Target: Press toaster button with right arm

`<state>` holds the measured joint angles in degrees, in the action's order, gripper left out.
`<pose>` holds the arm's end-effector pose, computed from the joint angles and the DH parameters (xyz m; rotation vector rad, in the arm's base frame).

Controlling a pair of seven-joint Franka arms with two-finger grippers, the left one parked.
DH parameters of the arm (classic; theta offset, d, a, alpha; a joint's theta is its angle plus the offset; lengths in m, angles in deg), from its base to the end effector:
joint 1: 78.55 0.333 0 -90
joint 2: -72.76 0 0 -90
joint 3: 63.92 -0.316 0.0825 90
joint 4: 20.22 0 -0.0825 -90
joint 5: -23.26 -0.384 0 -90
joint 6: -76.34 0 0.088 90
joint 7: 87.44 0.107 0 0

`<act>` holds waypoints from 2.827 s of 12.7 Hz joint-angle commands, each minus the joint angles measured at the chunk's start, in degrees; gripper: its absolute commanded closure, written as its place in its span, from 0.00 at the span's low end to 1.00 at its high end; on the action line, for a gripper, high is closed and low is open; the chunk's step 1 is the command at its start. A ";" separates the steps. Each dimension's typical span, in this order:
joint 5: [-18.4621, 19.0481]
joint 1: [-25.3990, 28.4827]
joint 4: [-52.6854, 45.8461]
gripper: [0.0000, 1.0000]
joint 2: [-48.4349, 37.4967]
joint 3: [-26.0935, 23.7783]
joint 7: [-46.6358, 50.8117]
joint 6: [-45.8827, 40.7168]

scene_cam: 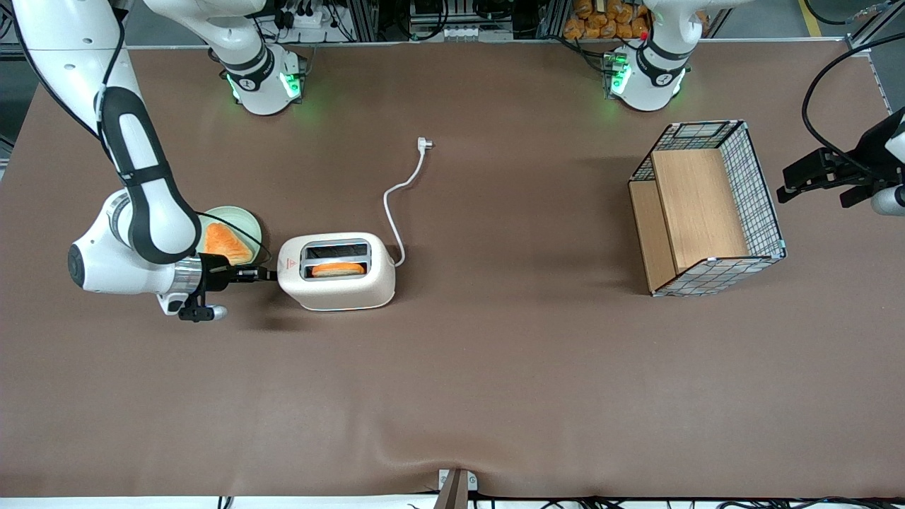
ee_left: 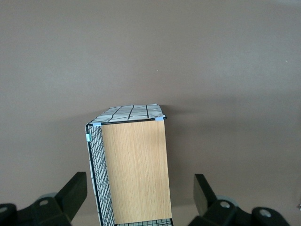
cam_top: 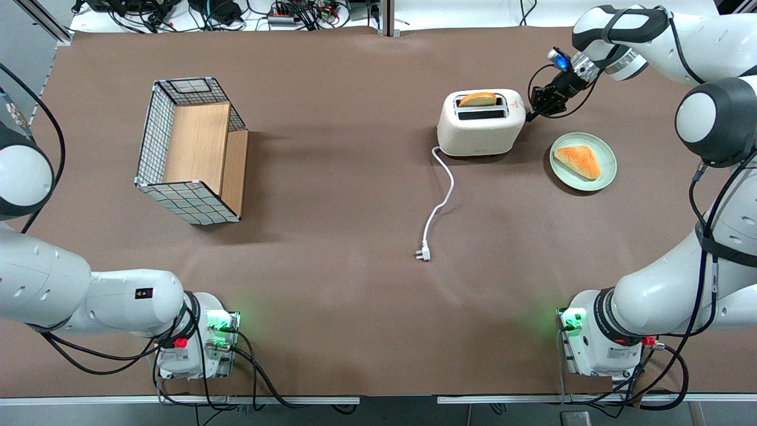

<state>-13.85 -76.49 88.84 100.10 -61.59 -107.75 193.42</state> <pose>0.5988 0.0313 0.2318 -2.5763 0.0638 0.2997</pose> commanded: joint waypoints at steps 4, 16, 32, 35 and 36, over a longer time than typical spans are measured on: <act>-1.38 -0.12 0.28 1.00 2.37 -0.13 -4.03 2.63; -0.33 -2.58 -4.82 1.00 2.28 0.31 -4.92 -3.87; 23.48 -2.49 -17.13 0.00 -6.66 1.63 9.30 -21.26; 26.21 -2.58 -16.77 0.00 -12.38 1.63 11.95 -22.42; 28.04 -2.32 -16.60 0.00 -13.62 1.54 12.74 -22.94</act>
<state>10.90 -78.95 70.76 89.85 -59.65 -97.46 171.09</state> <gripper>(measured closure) 0.000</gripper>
